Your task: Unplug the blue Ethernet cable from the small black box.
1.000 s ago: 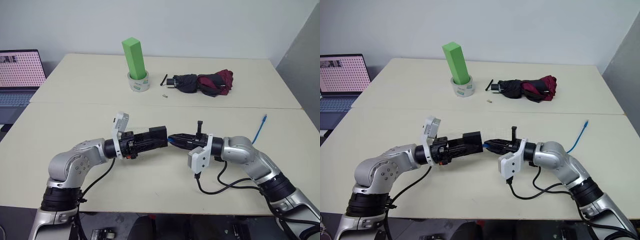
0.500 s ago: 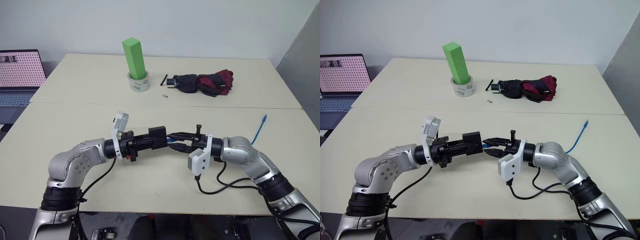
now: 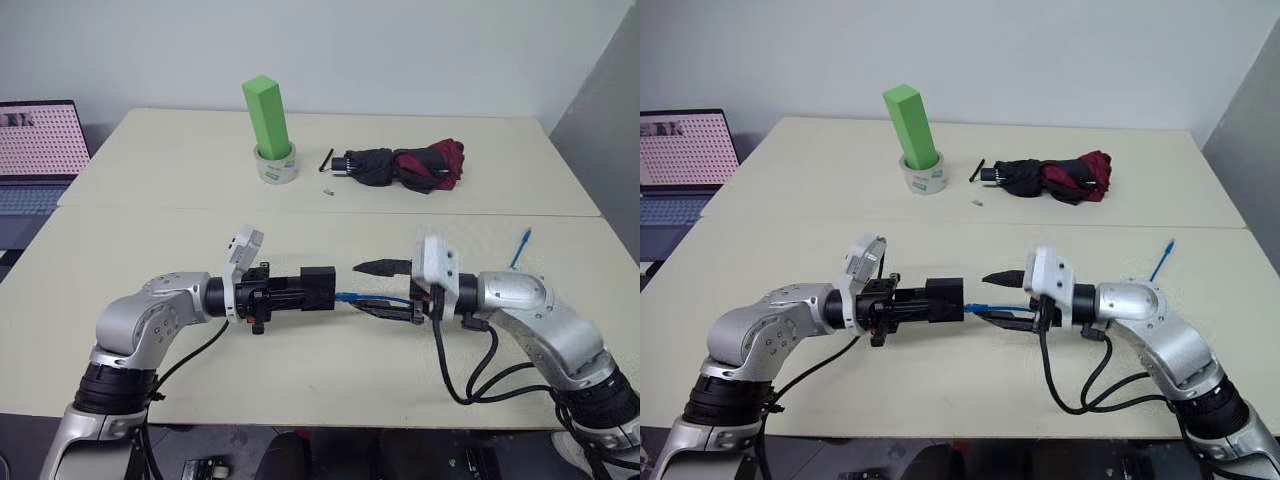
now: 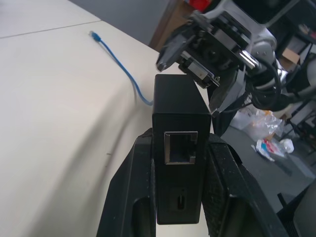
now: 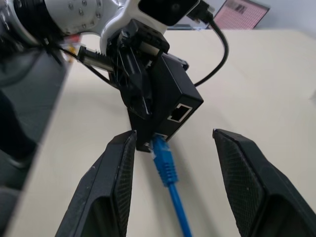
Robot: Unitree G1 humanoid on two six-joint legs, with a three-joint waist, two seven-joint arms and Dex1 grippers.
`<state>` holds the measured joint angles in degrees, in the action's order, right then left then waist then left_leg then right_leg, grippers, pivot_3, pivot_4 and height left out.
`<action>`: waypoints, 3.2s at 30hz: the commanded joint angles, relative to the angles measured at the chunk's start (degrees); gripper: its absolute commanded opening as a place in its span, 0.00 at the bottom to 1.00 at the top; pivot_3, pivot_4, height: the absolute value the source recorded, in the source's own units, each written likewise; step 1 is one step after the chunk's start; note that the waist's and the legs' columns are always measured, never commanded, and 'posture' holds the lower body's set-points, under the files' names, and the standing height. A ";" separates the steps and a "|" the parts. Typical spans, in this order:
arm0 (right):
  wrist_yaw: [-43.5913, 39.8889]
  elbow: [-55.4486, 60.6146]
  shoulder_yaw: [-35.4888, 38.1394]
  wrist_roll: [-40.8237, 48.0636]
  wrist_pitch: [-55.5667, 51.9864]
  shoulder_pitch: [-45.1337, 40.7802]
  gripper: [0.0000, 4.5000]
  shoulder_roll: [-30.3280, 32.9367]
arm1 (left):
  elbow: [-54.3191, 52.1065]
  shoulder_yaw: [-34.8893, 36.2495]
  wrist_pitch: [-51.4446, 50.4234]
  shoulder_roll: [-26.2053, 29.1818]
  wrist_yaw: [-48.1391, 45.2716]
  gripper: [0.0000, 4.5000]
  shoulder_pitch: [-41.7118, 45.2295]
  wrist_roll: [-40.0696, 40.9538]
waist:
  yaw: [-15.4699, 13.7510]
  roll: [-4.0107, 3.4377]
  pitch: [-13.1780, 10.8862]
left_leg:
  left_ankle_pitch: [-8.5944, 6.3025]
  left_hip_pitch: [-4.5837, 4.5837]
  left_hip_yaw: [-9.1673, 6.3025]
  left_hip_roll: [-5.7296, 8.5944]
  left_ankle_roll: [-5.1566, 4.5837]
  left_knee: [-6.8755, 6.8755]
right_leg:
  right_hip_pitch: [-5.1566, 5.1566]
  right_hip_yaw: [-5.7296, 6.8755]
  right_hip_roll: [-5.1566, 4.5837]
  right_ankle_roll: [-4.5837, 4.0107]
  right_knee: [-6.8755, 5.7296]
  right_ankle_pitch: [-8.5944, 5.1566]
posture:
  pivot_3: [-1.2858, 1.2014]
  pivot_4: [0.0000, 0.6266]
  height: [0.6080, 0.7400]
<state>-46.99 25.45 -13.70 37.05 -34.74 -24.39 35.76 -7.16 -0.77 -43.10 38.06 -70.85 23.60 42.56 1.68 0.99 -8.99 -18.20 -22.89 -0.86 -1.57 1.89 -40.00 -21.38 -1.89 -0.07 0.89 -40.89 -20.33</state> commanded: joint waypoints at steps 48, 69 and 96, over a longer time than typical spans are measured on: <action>-6.49 -0.86 1.17 5.86 -16.89 -4.23 0.30 -3.35 | -4.83 -1.67 3.14 2.76 -4.65 0.18 -0.85 -0.56 | 0.05 0.00 0.00 | -0.02 -0.03 0.01 0.02 -0.03 0.03 | -0.03 -0.01 0.00 0.00 0.04 0.00 | 0.52 0.24 1.00; -4.25 -0.75 3.15 8.36 -18.80 -2.43 0.34 -4.53 | -4.81 -0.80 2.27 1.83 -3.26 0.18 -0.76 0.49 | 0.05 0.00 -0.01 | -0.10 -0.03 0.01 0.02 -0.18 0.03 | -0.03 -0.01 0.00 0.00 0.04 0.00 | 0.52 0.24 1.00; -10.99 -5.02 2.22 3.15 -16.03 -4.35 0.01 0.75 | -3.75 -0.71 5.35 3.43 -4.18 0.18 -1.90 -2.37 | 0.04 0.00 -0.01 | -0.10 -0.03 0.01 0.02 -0.18 0.03 | -0.03 -0.01 0.00 0.00 0.06 0.00 | 0.52 0.24 1.00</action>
<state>-56.30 20.45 -12.64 40.85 -51.93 -28.53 34.82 -10.77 -2.79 -40.09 40.82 -74.67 22.00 41.20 1.72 0.98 -9.00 -18.30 -22.92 -0.86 -1.55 1.70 -39.96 -21.40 -1.90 -0.07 0.89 -40.82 -20.33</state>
